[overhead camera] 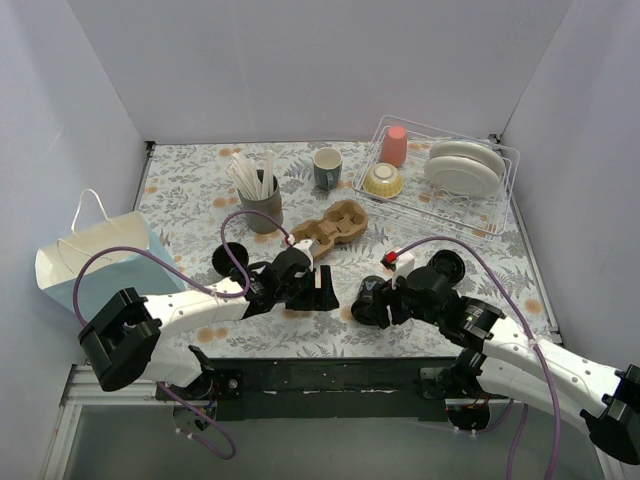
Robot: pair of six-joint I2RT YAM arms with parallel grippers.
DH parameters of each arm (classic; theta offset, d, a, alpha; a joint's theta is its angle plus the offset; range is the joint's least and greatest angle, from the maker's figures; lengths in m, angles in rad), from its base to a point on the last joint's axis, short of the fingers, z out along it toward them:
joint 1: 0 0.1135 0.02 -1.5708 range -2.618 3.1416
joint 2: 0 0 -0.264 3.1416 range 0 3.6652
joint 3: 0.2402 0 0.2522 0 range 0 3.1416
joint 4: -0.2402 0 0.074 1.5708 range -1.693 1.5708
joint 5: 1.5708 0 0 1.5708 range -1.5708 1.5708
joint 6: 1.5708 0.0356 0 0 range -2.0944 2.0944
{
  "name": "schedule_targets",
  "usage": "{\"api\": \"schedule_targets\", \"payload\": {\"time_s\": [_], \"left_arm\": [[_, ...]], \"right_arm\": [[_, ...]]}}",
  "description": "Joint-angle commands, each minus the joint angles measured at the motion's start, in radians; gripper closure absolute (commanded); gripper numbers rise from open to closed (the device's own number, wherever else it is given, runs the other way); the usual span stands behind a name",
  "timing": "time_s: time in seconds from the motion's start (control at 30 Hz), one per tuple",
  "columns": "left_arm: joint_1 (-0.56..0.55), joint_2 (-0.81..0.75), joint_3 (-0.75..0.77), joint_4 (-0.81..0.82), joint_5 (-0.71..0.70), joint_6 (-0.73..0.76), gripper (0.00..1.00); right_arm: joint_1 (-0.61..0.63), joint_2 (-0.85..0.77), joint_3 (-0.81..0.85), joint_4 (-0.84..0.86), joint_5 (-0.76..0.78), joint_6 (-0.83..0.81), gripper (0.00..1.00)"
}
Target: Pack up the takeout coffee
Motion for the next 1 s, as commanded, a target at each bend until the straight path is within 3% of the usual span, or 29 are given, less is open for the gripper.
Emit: {"api": "schedule_targets", "payload": {"time_s": [0.0, 0.23, 0.4, 0.57, 0.67, 0.83, 0.97], "left_arm": [[0.002, -0.046, -0.024, 0.013, -0.001, 0.007, 0.27], [0.002, -0.062, -0.038, 0.018, -0.011, 0.004, 0.27], [0.002, -0.079, -0.048, 0.023, -0.012, 0.001, 0.27], [0.002, -0.106, -0.061, 0.023, -0.021, 0.001, 0.27], [0.002, -0.128, -0.062, 0.02, -0.035, 0.001, 0.27], [0.001, -0.131, -0.055, 0.024, -0.047, 0.001, 0.28], [0.002, -0.135, -0.039, 0.033, -0.047, -0.005, 0.29]], "right_arm": [[0.063, 0.028, 0.011, -0.03, 0.167, 0.03, 0.33], [0.133, 0.065, 0.004, 0.023, 0.283, 0.062, 0.44], [0.149, 0.071, -0.024, 0.112, 0.316, 0.073, 0.59], [0.15, 0.067, -0.009, 0.095, 0.358, 0.108, 0.78], [0.15, 0.041, 0.007, 0.069, 0.362, 0.135, 0.84], [0.149, -0.01, 0.034, 0.048, 0.372, 0.219, 0.87], [0.149, 0.045, 0.137, -0.116, 0.552, 0.361, 0.73]]}}
